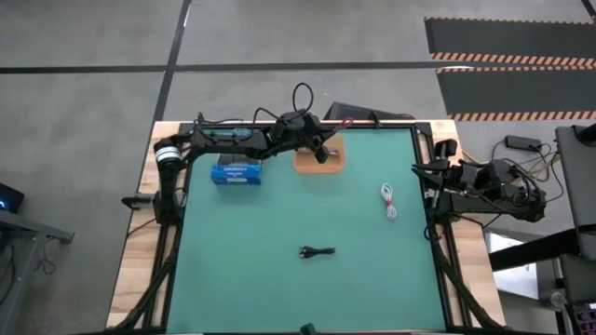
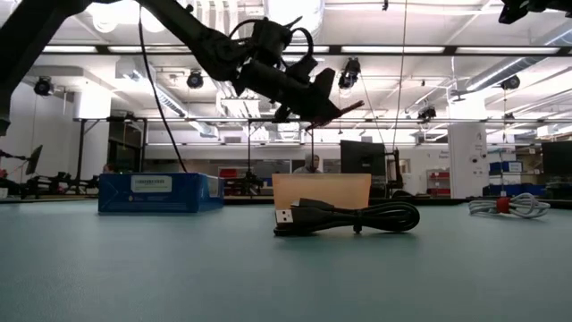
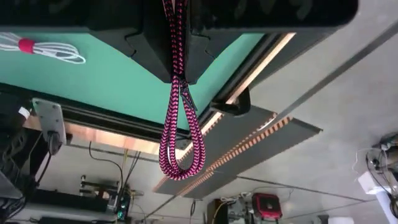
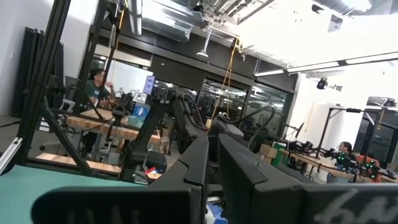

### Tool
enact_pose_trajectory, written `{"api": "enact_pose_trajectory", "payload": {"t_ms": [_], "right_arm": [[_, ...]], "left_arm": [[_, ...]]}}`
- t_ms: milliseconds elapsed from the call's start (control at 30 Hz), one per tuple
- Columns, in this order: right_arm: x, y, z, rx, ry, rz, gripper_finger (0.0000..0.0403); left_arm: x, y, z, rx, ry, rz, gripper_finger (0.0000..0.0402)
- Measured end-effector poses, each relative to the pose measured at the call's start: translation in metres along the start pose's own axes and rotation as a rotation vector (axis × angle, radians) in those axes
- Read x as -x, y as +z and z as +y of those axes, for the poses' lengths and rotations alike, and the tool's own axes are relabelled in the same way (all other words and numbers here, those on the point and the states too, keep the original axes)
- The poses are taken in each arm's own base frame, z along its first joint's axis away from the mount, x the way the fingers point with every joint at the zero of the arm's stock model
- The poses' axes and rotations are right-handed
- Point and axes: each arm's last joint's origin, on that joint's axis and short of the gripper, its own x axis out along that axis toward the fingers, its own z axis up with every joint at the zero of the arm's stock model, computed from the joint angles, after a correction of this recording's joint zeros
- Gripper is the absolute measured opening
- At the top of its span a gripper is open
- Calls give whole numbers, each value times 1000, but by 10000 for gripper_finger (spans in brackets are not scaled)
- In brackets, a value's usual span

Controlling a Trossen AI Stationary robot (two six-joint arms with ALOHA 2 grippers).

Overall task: Pick and place USB-C Cables
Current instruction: Put the pink charger cable into the orange bin

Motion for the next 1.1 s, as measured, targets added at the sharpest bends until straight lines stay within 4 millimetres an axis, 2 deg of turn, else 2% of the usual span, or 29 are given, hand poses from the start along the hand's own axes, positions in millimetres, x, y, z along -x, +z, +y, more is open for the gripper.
{"api": "enact_pose_trajectory", "payload": {"t_ms": [267,500,800,1100], "right_arm": [[0,0,0,1,0,0,27],[0,0,0,1,1,3,27],[0,0,0,1,1,3,27],[0,0,0,-7,1,3,27]], "left_arm": [[4,-18,4,-65,19,206,13],[4,-28,6,-67,34,225,13],[4,-29,6,-119,30,134,13],[10,-56,7,-146,26,181,13]]}}
